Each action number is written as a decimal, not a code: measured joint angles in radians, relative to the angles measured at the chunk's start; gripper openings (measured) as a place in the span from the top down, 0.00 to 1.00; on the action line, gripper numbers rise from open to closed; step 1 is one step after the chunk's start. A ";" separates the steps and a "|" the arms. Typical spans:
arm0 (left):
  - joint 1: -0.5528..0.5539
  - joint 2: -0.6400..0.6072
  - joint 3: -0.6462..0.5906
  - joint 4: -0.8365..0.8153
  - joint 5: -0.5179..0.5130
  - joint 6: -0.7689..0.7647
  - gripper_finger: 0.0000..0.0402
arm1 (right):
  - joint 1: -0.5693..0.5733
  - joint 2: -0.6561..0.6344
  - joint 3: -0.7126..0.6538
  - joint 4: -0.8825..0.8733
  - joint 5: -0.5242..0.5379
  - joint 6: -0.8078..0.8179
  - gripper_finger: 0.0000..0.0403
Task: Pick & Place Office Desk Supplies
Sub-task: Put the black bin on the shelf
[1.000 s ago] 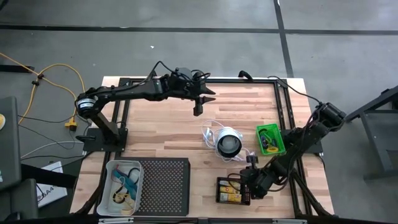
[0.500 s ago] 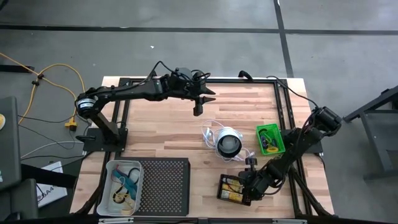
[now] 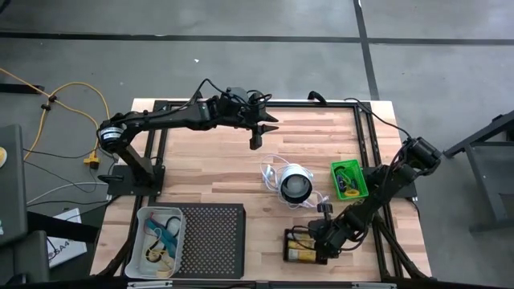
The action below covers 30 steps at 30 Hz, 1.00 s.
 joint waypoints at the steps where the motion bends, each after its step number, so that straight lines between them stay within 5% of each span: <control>1: 0.000 0.000 0.000 0.000 0.000 0.000 0.73 | 0.000 0.000 0.000 0.000 -0.003 0.000 0.97; 20: 0.000 0.000 0.000 0.000 0.000 0.000 0.73 | -0.059 -0.129 0.007 -0.040 -0.113 0.022 0.99; 30: 0.000 0.000 0.000 0.000 0.000 0.000 0.73 | -0.101 -0.152 0.312 -0.445 -0.074 -0.012 0.99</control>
